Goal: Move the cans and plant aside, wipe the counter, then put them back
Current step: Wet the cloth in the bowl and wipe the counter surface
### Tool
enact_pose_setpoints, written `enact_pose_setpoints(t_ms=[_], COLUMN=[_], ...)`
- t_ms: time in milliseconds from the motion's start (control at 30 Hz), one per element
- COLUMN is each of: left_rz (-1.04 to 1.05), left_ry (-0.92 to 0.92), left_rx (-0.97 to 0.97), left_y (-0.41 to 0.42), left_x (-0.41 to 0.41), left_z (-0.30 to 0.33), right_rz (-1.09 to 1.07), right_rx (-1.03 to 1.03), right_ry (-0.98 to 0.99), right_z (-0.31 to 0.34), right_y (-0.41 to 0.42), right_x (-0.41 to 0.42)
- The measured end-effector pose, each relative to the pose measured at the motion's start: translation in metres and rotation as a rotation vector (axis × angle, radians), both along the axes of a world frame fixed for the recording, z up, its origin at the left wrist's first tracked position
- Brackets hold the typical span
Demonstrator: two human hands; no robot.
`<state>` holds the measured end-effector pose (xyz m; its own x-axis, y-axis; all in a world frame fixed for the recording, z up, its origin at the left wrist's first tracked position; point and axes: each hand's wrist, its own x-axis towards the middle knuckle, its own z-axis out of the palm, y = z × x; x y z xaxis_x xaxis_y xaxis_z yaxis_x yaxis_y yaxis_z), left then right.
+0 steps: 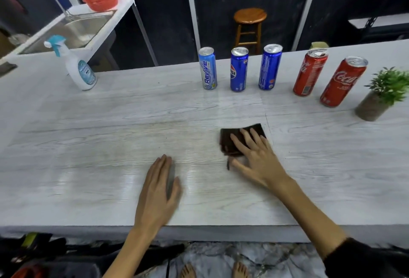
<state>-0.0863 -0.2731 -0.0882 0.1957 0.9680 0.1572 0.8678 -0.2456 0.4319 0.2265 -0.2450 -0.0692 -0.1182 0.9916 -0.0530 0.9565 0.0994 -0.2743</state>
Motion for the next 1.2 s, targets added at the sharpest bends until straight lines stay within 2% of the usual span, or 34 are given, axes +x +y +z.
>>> enact_pose_setpoints(t_ms=[167,333,400,500,633,733,867,1000,1100,1200], left_rz=[0.034,0.047,0.048,0.032,0.022,0.022,0.034,0.012,0.008,0.007], left_ry=[-0.01,-0.02,-0.01,-0.01,-0.012,-0.016,-0.026,-0.022,-0.023,-0.031], left_rx=[-0.015,-0.007,-0.009,-0.008,-0.014,-0.016,-0.018,-0.003,-0.007,-0.011], left_y=[0.001,0.001,0.001,0.002,0.002,0.002,0.0,0.002,0.002,0.001], left_x=[0.0,-0.002,-0.002,0.0,0.0,-0.001,-0.002,0.0,0.001,0.002], left_z=[0.001,0.0,-0.002,0.0,0.0,-0.002,-0.003,-0.004,-0.003,0.0], right_rz=[0.094,0.222,0.168,-0.003,-0.09,0.007,0.194,0.077,-0.037,-0.131], right_rx=[-0.006,0.015,0.013,-0.009,-0.044,-0.053,0.002,-0.02,-0.02,-0.015], right_ry=[-0.004,0.159,0.144,0.125,0.1,0.071,0.173,0.237,0.211,0.154], right_z=[0.004,-0.008,-0.009,0.002,0.012,0.012,0.0,0.0,0.006,0.01], right_y=[0.023,-0.086,-0.105,-0.082,-0.022,-0.024,-0.103,-0.128,-0.094,-0.047], right_x=[-0.063,-0.062,-0.026,0.015,-0.002,-0.034,-0.041,0.012,0.034,0.012])
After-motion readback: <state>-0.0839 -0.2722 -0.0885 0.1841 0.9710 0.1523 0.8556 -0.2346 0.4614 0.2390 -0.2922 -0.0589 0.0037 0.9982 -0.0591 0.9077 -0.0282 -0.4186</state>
